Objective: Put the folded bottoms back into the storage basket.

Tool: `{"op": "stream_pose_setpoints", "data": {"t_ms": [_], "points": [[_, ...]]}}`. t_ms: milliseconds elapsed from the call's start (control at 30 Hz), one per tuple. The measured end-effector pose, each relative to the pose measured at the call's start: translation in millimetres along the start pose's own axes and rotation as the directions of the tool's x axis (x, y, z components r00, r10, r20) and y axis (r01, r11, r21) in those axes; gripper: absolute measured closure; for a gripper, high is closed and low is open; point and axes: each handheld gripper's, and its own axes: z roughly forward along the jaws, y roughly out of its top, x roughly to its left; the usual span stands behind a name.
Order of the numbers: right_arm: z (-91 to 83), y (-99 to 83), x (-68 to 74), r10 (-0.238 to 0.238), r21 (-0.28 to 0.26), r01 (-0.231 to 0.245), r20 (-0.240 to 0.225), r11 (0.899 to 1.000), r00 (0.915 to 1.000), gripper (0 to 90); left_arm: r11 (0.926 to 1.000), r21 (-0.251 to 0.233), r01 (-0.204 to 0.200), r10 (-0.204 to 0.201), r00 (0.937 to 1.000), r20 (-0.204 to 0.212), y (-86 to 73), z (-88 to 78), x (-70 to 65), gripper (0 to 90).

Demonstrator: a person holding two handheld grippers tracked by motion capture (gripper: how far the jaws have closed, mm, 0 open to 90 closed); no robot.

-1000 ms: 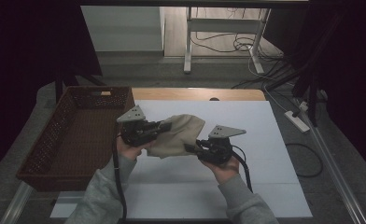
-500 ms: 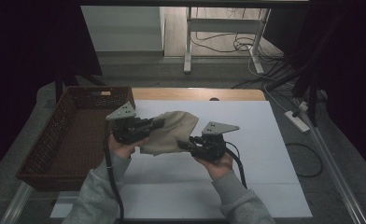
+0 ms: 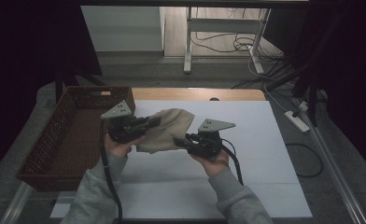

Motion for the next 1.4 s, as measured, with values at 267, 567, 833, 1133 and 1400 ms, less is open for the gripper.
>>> {"op": "stream_pose_setpoints", "data": {"t_ms": [267,567,833,1133,1400], "points": [[5.8,6.3,0.2,-0.008,0.000,0.008,-0.009,1.000,0.9999,69.8,0.9999,-0.010,0.013,-0.013,0.9999,-0.004,2.1,-8.0,4.6,81.4],[24.1,17.9,5.0,-0.025,-0.005,0.025,-0.028,1.000,0.9993,69.8,0.9997,-0.017,0.016,-0.017,0.9991,-0.038,5.8,-27.2,16.6,81.4],[40.8,31.5,12.3,-0.048,-0.001,0.048,-0.045,0.999,0.9978,69.8,0.9987,-0.041,0.029,-0.031,0.9976,-0.062,4.4,-46.2,27.1,81.4],[57.8,42.9,20.3,-0.068,0.010,0.069,-0.064,0.998,0.9956,69.8,0.9974,-0.060,0.040,-0.045,0.9955,-0.083,0.2,-64.8,37.5,81.4],[71.9,49.7,25.5,-0.073,0.020,0.075,-0.077,0.997,0.9943,69.8,0.9965,-0.067,0.050,-0.056,0.9933,-0.101,-3.3,-78.2,45.8,81.4]]}}
